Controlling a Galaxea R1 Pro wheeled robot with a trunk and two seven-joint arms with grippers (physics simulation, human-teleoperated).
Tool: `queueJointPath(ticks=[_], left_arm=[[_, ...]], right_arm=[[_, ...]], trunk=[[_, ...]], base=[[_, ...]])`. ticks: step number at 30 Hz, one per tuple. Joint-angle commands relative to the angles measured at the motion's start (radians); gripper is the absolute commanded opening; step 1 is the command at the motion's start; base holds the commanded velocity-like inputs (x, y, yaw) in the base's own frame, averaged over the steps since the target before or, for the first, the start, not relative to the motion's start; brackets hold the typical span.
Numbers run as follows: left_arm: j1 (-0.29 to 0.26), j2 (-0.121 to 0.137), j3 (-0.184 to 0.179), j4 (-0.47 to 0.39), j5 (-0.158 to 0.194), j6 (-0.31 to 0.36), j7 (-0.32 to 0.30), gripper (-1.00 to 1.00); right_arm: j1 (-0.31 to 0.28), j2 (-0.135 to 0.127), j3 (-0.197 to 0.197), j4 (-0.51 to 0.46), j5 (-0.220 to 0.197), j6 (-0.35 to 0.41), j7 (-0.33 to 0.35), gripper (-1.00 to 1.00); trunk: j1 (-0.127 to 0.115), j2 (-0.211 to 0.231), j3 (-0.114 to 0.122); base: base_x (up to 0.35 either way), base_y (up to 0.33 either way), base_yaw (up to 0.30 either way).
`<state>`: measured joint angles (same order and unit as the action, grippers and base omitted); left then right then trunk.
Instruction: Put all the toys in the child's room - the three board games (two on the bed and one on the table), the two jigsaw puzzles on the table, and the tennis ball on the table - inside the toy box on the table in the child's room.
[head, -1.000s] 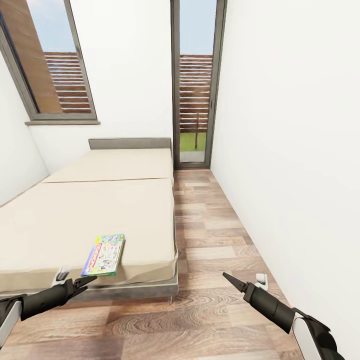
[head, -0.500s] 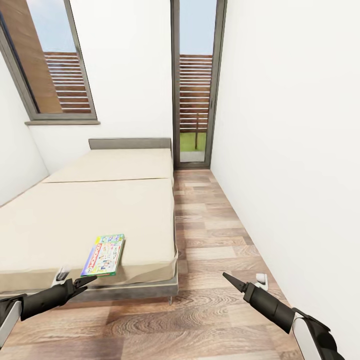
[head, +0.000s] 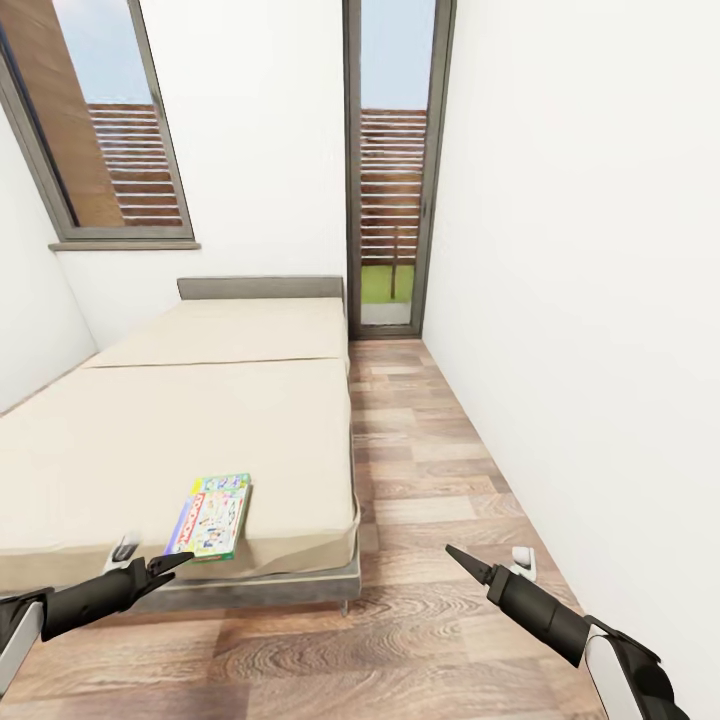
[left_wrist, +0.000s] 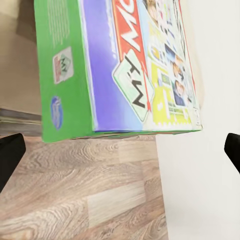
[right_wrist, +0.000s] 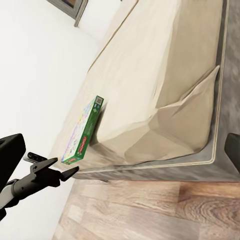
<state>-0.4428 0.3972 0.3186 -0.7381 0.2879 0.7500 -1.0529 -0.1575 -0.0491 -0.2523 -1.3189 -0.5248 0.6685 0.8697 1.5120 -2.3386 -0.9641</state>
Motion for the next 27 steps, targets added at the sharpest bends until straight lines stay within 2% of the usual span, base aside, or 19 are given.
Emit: queueJointPath(ticks=[1,27], left_arm=[[0.0,0.0,0.0,0.0,0.004,0.006,-0.001,1.0],[0.0,0.0,-0.002,0.0,0.002,0.006,0.001,1.0]], right_arm=[[-0.001,0.0,-0.001,0.0,-0.004,0.006,0.001,1.0],[-0.001,0.0,-0.001,-0.001,-0.004,0.006,0.001,1.0]], trunk=[[0.0,0.0,-0.001],[0.0,0.0,-0.001]], base=[[0.03,0.02,0.0],[0.019,0.002,0.0]])
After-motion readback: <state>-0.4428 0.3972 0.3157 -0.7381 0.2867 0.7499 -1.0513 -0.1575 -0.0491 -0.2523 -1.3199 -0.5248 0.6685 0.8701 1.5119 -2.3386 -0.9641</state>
